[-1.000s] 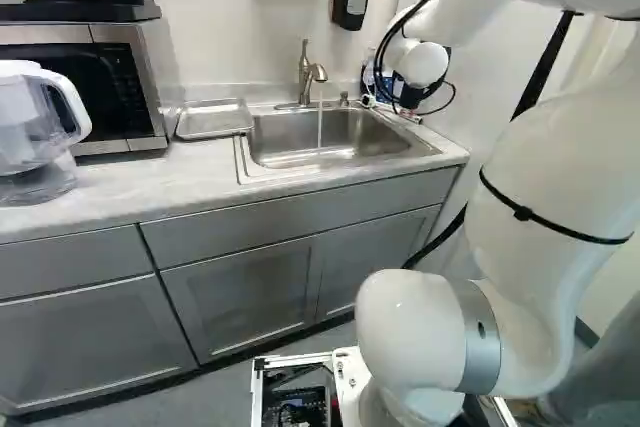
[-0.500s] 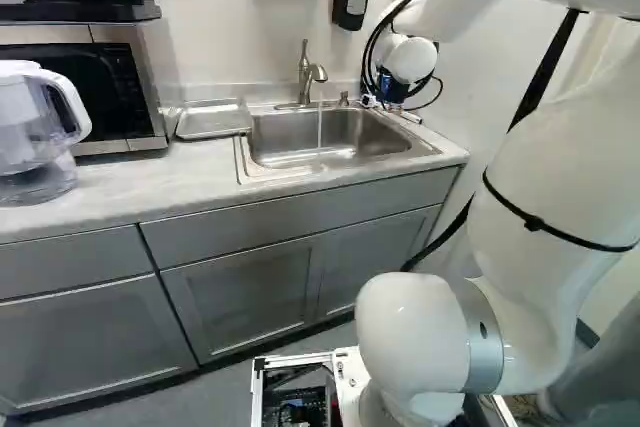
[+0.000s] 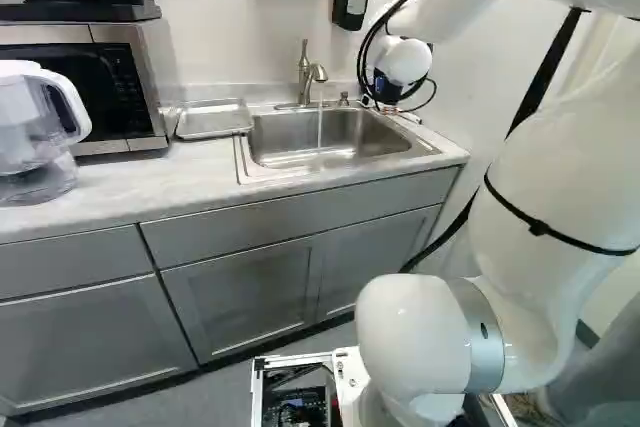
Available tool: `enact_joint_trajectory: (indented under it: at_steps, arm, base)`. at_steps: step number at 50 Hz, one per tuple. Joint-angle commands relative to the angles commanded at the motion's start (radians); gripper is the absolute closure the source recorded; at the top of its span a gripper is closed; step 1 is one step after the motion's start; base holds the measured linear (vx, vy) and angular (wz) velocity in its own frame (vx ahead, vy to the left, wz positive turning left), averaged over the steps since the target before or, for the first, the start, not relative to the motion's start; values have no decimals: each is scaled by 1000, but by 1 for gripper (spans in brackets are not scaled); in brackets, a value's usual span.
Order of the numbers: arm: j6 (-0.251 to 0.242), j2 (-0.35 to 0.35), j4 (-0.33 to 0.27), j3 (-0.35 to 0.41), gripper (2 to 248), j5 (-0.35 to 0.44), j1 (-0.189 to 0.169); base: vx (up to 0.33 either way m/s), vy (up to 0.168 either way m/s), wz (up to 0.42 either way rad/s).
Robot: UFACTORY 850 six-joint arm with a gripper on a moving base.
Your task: Rinse the cup and place it in the tray
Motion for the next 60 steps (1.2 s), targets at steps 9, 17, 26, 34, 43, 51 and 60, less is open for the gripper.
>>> enact_joint_trajectory:
  at_steps: [9, 17, 26, 34, 43, 51, 60]
  arm:
    - [0, -12, 0, 7, 128, 0, 0]
    - [0, -23, 0, 14, 128, 0, 1]
    - [0, -31, 0, 25, 128, 0, 12]
    - [0, -39, 0, 35, 128, 0, 24]
    - [0, -48, 0, 46, 128, 0, 38]
    - [0, -51, -3, 52, 128, 0, 51]
    - [0, -48, -12, 56, 128, 0, 73]
  base:
    - [0, 0, 0]
    - [0, 0, 0]
    - [0, 0, 0]
    - [0, 0, 0]
    - [0, 0, 0]
    - [0, 0, 0]
    - [0, 0, 0]
